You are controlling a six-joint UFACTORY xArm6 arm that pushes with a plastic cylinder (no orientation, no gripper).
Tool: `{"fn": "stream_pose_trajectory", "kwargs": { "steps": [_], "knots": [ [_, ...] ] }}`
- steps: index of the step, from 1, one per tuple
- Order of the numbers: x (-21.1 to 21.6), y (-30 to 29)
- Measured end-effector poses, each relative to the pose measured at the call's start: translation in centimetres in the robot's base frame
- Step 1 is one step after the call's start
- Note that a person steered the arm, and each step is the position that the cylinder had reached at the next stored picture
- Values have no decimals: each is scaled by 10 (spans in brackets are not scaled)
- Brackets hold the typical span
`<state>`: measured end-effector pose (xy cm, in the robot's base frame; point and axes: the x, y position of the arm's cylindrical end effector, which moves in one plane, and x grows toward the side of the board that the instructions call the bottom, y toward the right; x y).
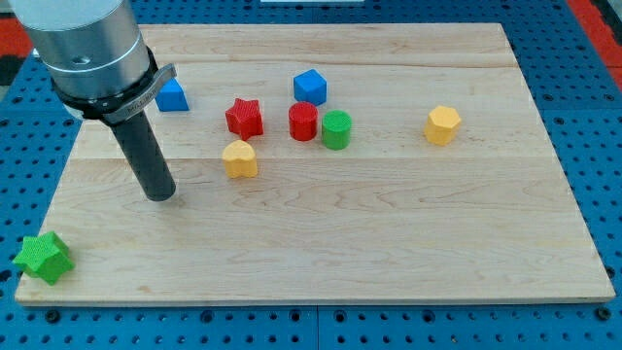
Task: Slide the yellow heart up a bit
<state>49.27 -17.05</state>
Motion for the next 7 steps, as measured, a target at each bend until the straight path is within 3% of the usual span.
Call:
{"fn": "stream_pose_trajectory", "kwargs": {
  "steps": [4, 7],
  "knots": [
    [0, 20],
    [-54, 146]
  ]
}}
